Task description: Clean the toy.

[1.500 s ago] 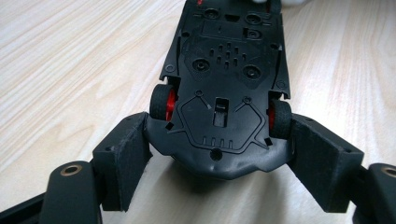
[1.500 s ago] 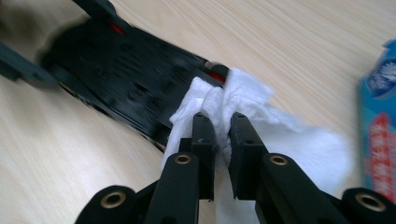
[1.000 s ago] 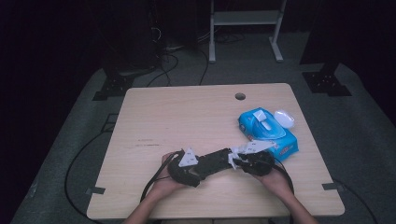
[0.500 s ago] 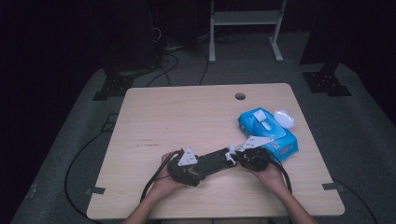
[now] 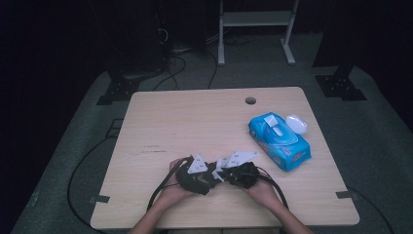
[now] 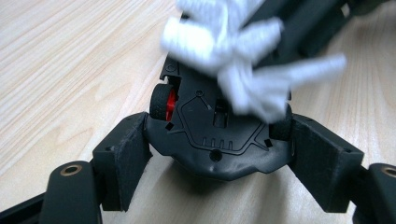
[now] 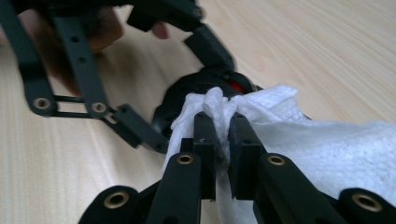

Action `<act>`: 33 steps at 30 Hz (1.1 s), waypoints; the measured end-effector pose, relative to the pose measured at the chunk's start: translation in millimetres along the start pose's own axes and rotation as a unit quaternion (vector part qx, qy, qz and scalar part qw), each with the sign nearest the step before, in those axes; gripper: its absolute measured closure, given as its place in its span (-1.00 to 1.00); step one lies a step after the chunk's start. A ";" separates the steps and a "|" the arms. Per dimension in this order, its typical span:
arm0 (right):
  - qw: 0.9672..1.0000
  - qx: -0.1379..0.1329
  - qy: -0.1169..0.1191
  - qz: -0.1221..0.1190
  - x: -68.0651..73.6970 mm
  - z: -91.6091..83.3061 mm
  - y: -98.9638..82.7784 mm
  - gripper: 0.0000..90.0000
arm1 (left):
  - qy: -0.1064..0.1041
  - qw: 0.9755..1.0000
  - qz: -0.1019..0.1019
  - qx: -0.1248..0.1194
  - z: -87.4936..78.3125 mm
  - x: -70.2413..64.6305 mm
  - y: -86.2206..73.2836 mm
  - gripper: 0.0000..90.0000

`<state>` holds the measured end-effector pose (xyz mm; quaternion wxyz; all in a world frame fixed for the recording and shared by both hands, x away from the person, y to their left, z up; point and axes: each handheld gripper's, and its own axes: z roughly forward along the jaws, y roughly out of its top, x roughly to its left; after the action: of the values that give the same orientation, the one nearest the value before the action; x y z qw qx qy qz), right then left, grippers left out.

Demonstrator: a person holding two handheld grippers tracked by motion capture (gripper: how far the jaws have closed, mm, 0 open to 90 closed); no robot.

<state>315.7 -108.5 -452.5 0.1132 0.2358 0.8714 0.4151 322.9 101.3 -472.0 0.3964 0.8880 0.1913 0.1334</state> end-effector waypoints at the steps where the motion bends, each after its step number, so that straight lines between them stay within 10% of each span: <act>1: 1.000 0.001 -0.001 -0.007 2.4 1.5 1.1 0.84 | 0.000 1.000 0.001 0.001 -0.8 0.4 -0.4 -0.47; 6: 1.000 0.009 -0.003 0.016 -11.1 -12.2 -7.1 0.79 | -0.002 1.000 -0.001 0.000 -2.1 3.0 -1.7 -0.47; 15: 1.000 -0.001 -0.024 0.013 -11.4 -34.8 -8.3 0.05 | -0.001 1.000 -0.002 -0.002 -1.2 1.9 -1.1 -0.47; 20: 0.998 -0.001 -0.021 0.066 -26.0 -38.8 -21.7 -0.23 | -0.002 1.000 0.000 0.001 -1.0 2.6 -0.5 -0.47; 33: 0.996 -0.003 -0.069 0.057 -29.2 -19.5 -16.9 0.19 | 0.000 1.000 -0.005 0.001 -1.8 4.7 -0.9 -0.47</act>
<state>327.9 -145.4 -453.2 0.1500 0.3126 0.8453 0.4065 326.1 105.1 -471.0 0.3958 0.8875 0.1963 0.1309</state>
